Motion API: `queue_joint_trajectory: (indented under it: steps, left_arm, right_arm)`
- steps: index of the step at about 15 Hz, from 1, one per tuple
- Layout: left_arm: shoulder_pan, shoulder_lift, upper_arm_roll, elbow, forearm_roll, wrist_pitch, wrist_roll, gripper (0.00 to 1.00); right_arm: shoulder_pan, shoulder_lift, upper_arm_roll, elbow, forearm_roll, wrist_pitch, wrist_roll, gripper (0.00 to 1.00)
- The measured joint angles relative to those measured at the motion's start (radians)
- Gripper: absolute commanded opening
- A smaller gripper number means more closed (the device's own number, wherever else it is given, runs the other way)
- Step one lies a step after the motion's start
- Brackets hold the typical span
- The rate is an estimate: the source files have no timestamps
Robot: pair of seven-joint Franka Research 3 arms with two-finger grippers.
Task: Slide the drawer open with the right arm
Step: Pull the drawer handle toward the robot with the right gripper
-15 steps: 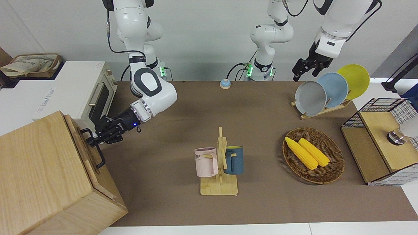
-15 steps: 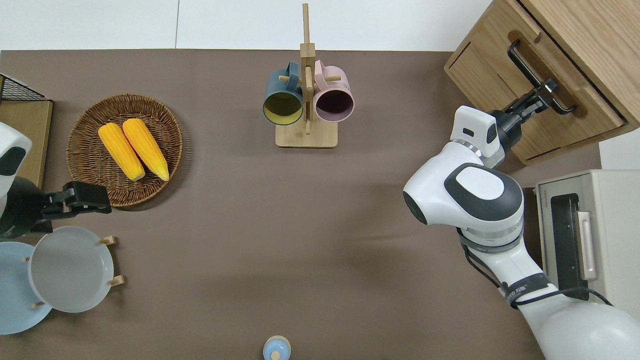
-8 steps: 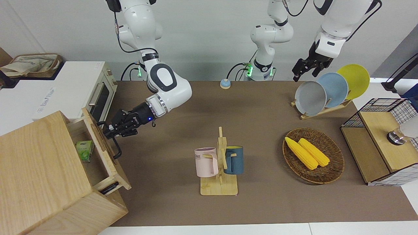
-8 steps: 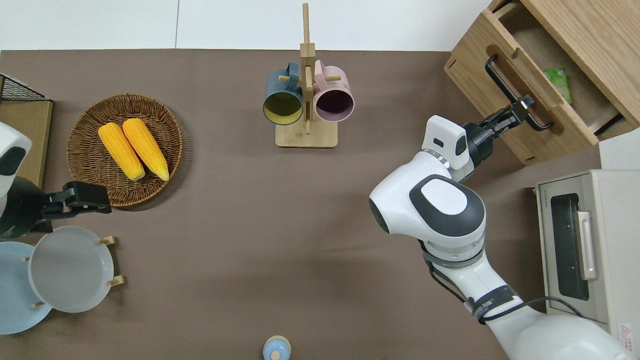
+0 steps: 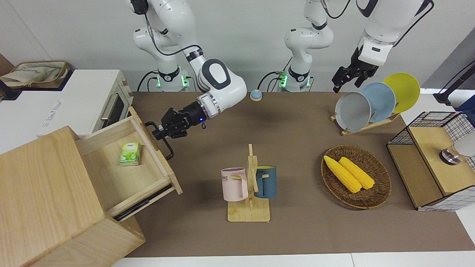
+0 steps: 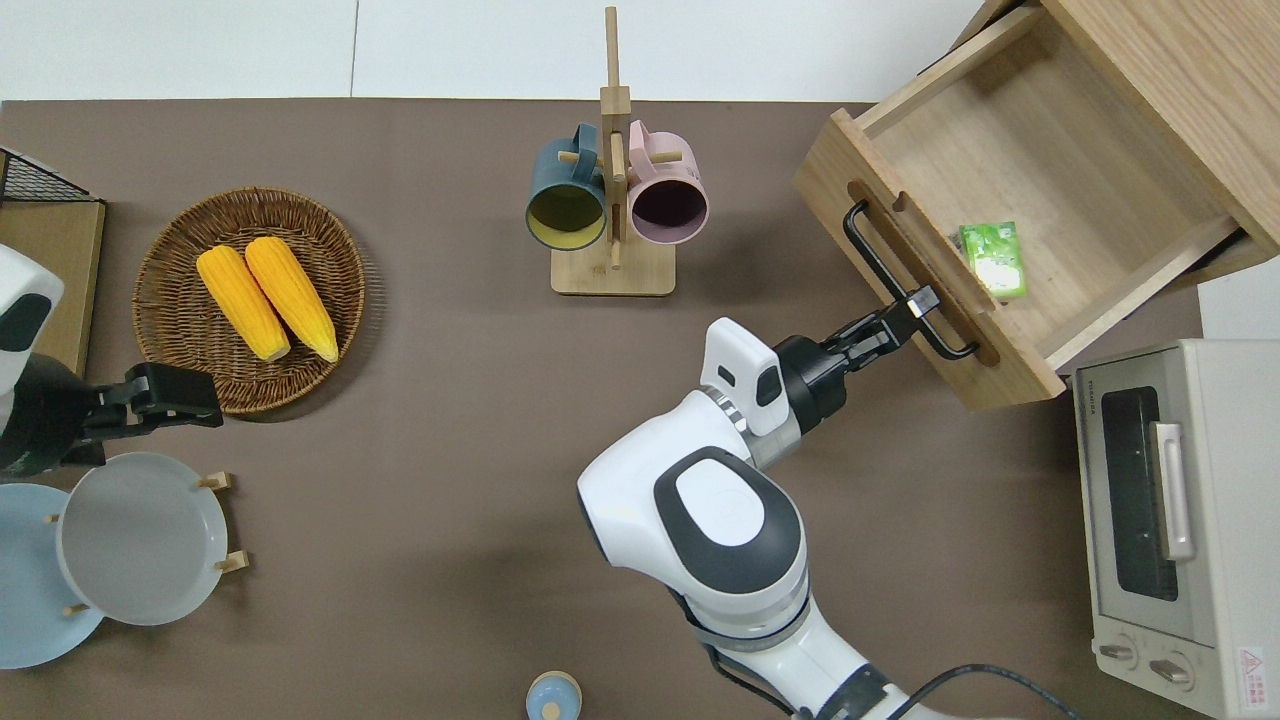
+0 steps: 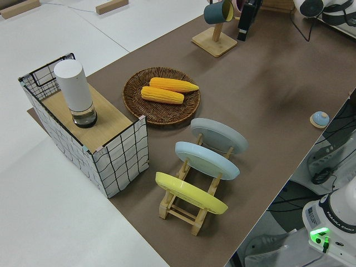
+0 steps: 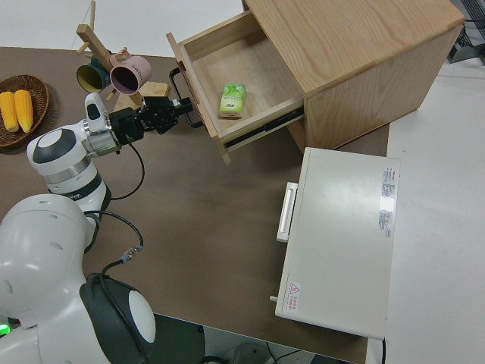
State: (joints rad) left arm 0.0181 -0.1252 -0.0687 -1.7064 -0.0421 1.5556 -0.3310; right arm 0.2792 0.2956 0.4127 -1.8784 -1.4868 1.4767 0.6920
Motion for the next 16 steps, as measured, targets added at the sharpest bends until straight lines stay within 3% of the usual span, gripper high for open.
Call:
queue_joint_trajectory:
  steps: [3, 5, 6, 7, 8, 9, 10, 11, 16]
  left_arm:
    - [0.0, 0.0, 0.0, 0.0, 0.0, 0.0, 0.0, 0.99]
    - [0.0, 0.0, 0.0, 0.0, 0.0, 0.0, 0.0, 0.99]
    - [0.0, 0.0, 0.0, 0.0, 0.0, 0.0, 0.0, 0.99]
    - [0.0, 0.0, 0.0, 0.0, 0.0, 0.0, 0.0, 0.99]
    - [0.0, 0.0, 0.0, 0.0, 0.0, 0.0, 0.0, 0.99]
    - [0.0, 0.0, 0.0, 0.0, 0.0, 0.0, 0.0, 0.99]
    - [0.0, 0.0, 0.0, 0.0, 0.0, 0.0, 0.0, 0.99]
    - [0.0, 0.0, 0.0, 0.0, 0.0, 0.0, 0.0, 0.99]
    - [0.0, 0.0, 0.0, 0.0, 0.0, 0.0, 0.0, 0.99]
  right_arm:
    - [0.016, 0.0, 0.07, 0.013, 0.051, -0.066, -0.011, 0.0]
    - [0.014, 0.002, 0.073, 0.017, 0.054, -0.073, -0.016, 0.002]
    - [0.014, 0.002, 0.075, 0.019, 0.058, -0.075, -0.017, 0.107]
    - [0.014, 0.002, 0.075, 0.021, 0.063, -0.075, -0.019, 0.303]
    - [0.014, 0.002, 0.075, 0.023, 0.066, -0.075, -0.028, 0.427]
    - [0.014, 0.002, 0.075, 0.024, 0.067, -0.075, -0.028, 0.621]
    - [0.016, 0.002, 0.081, 0.028, 0.067, -0.076, -0.028, 0.926]
    - [0.019, 0.001, 0.094, 0.037, 0.067, -0.084, -0.028, 0.987]
    - [0.054, -0.007, 0.103, 0.06, 0.068, -0.107, -0.031, 0.992]
